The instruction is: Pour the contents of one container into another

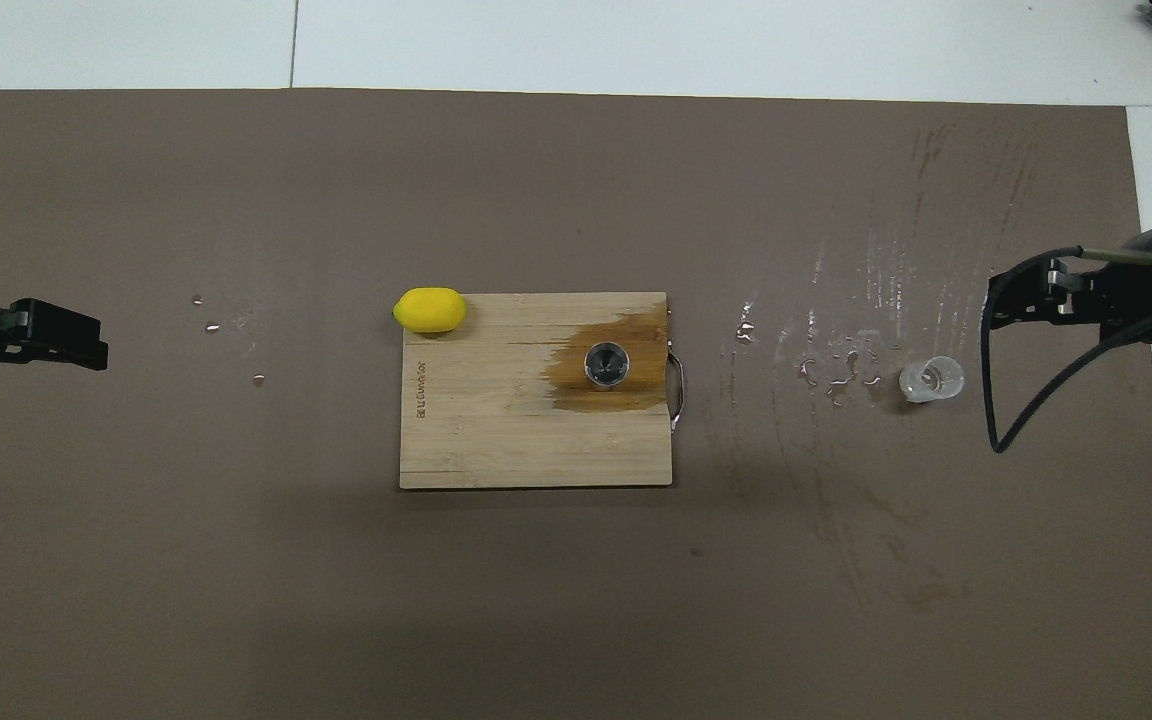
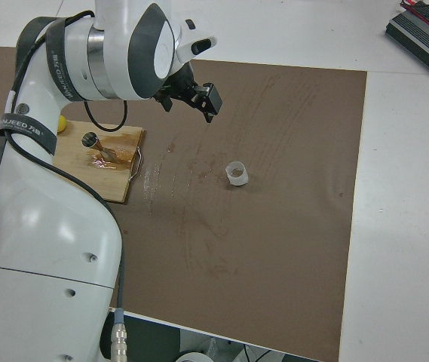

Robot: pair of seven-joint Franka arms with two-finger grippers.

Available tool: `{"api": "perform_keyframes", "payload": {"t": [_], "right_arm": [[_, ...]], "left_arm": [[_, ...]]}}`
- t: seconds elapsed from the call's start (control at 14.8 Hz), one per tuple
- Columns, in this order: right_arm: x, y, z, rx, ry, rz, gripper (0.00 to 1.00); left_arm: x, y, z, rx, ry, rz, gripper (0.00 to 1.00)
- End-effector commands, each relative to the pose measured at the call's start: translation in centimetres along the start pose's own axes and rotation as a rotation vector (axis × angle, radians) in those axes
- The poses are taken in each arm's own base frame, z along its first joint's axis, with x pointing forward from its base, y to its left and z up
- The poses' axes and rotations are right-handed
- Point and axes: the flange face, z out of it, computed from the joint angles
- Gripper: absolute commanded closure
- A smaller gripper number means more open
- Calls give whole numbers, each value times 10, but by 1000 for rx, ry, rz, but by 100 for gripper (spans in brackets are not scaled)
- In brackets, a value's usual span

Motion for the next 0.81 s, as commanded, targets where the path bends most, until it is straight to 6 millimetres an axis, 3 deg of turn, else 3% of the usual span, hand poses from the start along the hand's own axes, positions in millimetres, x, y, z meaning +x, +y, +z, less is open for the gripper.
{"api": "perform_keyframes", "payload": {"t": [0.0, 0.34, 0.74], "right_arm": [[-4, 1, -5, -5, -19, -60, 0], [0, 9, -5, -2, -11, -63, 0], [-2, 5, -4, -3, -13, -62, 0]], "left_arm": [[-7, -1, -4, -6, -4, 5, 0], [-7, -1, -3, -6, -6, 5, 0], [-7, -1, -4, -6, -6, 5, 0]]}}
